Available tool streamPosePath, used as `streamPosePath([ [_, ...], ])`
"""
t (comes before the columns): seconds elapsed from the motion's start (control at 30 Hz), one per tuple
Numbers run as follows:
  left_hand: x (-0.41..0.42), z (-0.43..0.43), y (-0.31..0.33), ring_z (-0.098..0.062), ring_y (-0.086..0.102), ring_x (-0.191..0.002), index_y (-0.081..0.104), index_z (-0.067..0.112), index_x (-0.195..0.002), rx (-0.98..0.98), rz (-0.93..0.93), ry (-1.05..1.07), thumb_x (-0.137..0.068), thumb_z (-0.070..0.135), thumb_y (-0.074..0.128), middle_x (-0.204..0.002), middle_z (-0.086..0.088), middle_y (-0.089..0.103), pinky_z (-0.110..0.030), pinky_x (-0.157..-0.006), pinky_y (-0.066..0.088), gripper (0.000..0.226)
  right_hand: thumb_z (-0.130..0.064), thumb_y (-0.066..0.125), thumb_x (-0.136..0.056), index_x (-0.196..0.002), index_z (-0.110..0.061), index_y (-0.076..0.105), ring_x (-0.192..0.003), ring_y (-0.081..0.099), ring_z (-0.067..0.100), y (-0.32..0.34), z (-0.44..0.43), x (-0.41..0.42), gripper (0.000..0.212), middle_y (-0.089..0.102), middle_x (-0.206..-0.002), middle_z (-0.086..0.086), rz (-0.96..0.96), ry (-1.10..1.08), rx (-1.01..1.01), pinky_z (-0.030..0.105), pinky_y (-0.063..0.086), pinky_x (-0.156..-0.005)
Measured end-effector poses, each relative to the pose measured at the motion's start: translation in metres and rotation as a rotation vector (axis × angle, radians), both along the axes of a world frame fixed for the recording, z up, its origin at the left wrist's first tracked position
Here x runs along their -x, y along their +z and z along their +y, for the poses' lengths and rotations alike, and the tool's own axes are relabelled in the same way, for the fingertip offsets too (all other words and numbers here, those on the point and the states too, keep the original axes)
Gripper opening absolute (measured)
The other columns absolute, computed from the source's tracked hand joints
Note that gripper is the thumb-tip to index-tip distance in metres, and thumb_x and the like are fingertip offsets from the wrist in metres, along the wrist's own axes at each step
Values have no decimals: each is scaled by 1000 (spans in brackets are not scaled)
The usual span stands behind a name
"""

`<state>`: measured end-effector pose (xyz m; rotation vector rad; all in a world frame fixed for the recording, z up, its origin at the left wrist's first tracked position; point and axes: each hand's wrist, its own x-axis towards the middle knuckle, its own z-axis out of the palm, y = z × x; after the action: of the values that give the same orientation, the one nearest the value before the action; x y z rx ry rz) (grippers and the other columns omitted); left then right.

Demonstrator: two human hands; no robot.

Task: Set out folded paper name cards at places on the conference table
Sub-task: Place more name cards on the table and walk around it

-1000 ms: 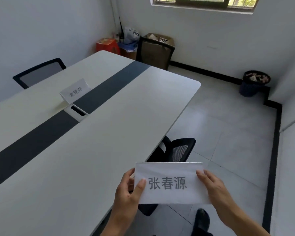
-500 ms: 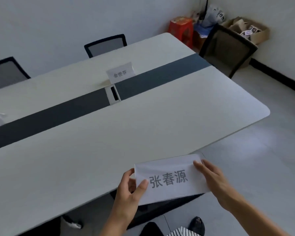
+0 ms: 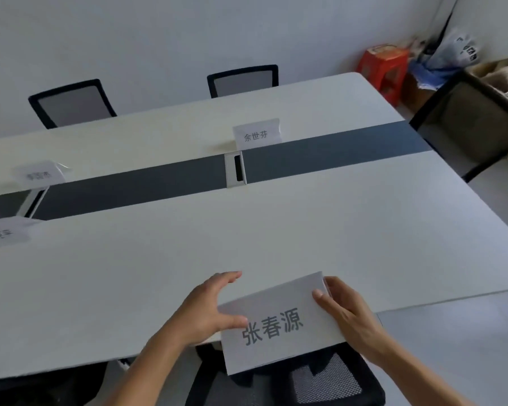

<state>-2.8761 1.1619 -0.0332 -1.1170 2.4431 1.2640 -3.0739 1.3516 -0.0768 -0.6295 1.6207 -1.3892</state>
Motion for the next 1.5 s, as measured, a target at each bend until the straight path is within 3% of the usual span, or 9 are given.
streamPosePath([
  [0.1, 31, -20, -9, -3, 63, -103, 62, 33, -112, -210, -48, -114, -66, 35, 80, -114, 14, 65, -30, -92, 52, 50, -50, 60, -78, -105, -13, 61, -93, 69, 31, -8, -19, 12, 45, 71, -102, 13, 18, 16, 4, 50, 56, -80],
  [0.23, 62, -51, -36, -10, 68, -87, 67, 21, -94, -204, -45, -177, -71, 26, 75, -96, 5, 72, -32, -81, 56, 25, -37, 59, -88, -105, -14, 62, -98, 69, 25, -31, -46, 27, 29, 72, -105, 5, 57, -8, -10, 38, 56, -81],
  [0.43, 92, -114, -75, -11, 65, -84, 67, 27, -90, 7, -116, -239, -70, 28, 73, -92, 8, 70, -35, -78, 55, 22, -45, 52, -91, -123, -32, 53, -117, 54, 3, -76, -78, 39, 35, 62, -121, -20, 329, 78, -324, 28, 42, -91],
  [0.67, 156, -188, -115, -25, 62, -97, 64, 24, -109, 352, -46, -193, -80, 28, 69, -105, 0, 70, -32, -80, 47, 30, -55, 41, -91, -147, -31, 26, -141, 27, 17, -135, -104, 69, 63, 33, -153, -4, 766, 254, -691, 33, 29, -111],
  [0.77, 190, -205, -135, -26, 60, -102, 62, 20, -115, 426, 3, -198, -82, 27, 67, -112, -1, 69, -34, -87, 43, 34, -59, 30, -90, -148, -29, 24, -148, 9, 20, -155, -110, 85, 66, 20, -159, 0, 902, 280, -735, 36, 17, -115],
  [0.9, 230, -226, -159, -26, 58, -103, 60, 18, -116, 493, 58, -209, -84, 24, 64, -114, -2, 67, -36, -90, 38, 33, -70, 7, -86, -146, -30, 32, -147, 11, 25, -179, -126, 106, 76, 24, -158, 7, 1063, 299, -751, 37, 8, -114],
  [1.0, 257, -241, -169, -27, 57, -103, 58, 18, -118, 579, 90, -212, -86, 23, 60, -114, -3, 65, -37, -89, 35, 33, -62, 16, -92, -145, -29, 31, -145, 12, 27, -190, -137, 114, 65, 30, -155, 9, 1084, 324, -815, 41, 4, -113],
  [1.17, 288, -270, -179, -28, 52, -106, 48, 20, -120, 750, 7, -278, -91, 26, 49, -112, -2, 61, -39, -91, 31, 30, -62, 19, -91, -148, -28, 24, -146, 12, 28, -203, -135, 111, 66, 22, -157, 6, 1096, 262, -795, 48, 13, -114],
  [1.5, 304, -286, -180, -28, 52, -105, 46, 19, -122, 775, -28, -324, -94, 26, 46, -114, -2, 60, -40, -90, 31, 30, -63, 22, -89, -146, -29, 31, -145, 16, 28, -206, -133, 114, 66, 26, -156, 7, 1109, 262, -775, 48, 16, -113],
])
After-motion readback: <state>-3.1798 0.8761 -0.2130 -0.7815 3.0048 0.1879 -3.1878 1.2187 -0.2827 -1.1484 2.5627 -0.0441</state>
